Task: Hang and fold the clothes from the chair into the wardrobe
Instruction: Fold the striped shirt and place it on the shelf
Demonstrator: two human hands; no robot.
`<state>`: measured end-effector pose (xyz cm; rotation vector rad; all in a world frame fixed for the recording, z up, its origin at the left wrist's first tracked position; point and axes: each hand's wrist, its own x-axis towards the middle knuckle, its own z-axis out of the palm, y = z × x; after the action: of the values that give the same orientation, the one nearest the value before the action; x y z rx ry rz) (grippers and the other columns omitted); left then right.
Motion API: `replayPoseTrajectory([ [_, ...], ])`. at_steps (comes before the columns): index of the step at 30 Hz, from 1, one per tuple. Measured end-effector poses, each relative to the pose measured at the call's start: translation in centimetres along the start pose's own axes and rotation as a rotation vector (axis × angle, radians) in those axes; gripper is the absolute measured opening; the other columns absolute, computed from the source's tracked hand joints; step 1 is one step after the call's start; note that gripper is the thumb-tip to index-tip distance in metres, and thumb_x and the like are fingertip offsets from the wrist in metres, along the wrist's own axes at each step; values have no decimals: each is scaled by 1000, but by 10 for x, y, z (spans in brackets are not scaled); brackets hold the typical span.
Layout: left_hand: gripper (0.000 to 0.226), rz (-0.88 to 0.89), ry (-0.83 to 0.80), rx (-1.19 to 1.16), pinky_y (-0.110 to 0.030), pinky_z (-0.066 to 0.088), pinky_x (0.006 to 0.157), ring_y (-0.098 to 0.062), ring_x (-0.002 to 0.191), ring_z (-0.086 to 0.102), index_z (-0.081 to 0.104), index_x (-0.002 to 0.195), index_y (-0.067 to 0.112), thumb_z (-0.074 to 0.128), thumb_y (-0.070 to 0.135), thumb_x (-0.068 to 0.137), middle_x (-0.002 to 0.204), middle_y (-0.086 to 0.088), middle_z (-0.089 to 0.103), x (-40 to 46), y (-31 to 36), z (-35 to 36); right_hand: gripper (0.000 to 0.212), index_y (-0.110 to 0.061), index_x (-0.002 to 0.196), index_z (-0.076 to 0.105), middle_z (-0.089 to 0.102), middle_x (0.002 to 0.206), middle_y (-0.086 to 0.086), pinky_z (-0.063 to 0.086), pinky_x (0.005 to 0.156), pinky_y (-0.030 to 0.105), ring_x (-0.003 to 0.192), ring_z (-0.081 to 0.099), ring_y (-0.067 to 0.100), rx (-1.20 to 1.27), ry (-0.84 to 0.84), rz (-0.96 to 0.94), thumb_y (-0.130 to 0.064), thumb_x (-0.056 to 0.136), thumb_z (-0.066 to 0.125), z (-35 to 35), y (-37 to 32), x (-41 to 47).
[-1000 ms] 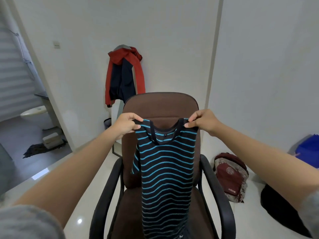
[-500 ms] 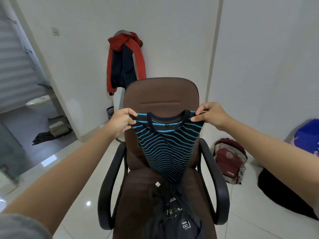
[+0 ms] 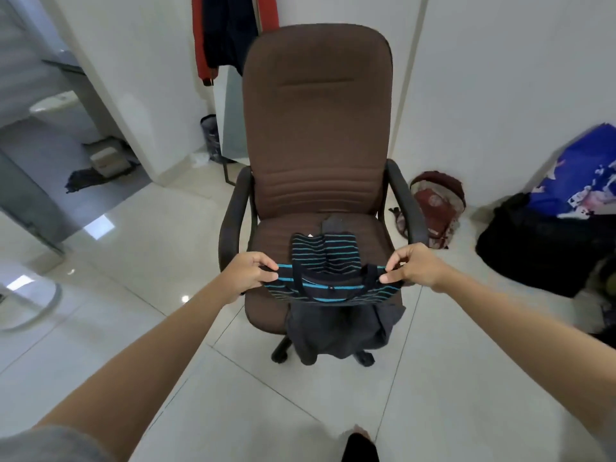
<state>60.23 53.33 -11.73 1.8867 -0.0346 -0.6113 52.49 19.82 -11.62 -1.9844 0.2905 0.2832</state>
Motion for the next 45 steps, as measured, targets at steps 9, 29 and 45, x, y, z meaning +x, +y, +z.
replayPoseTrajectory([
  [9, 13, -72, -104, 157, -17, 51, 69, -19, 82, 66, 67, 76, 11, 73, -1, 76, 85, -5, 68, -52, -73, 34, 23, -11, 62, 66, 62, 56, -1, 47, 54, 25, 52, 57, 12, -249, -264, 131, 0, 61, 86, 43, 56, -48],
  [29, 24, 83, 202, 161, -29, 50, 87, -17, 90, 64, 71, 82, 21, 70, -2, 79, 92, -1, 69, -94, -128, 81, 19, -9, 69, 69, 68, 73, 8, 54, 65, 26, 64, 64, 17, -68, -45, -1, 2, 65, 83, 67, 119, -84],
  [45, 24, 118, 234, 86, -38, 55, 91, -16, 105, 62, 70, 104, 20, 62, 4, 88, 108, 1, 66, 35, -62, 33, 15, -11, 77, 75, 72, 77, -2, 53, 73, 17, 70, 67, 5, 58, 136, -114, 0, 69, 81, 29, 56, 43],
])
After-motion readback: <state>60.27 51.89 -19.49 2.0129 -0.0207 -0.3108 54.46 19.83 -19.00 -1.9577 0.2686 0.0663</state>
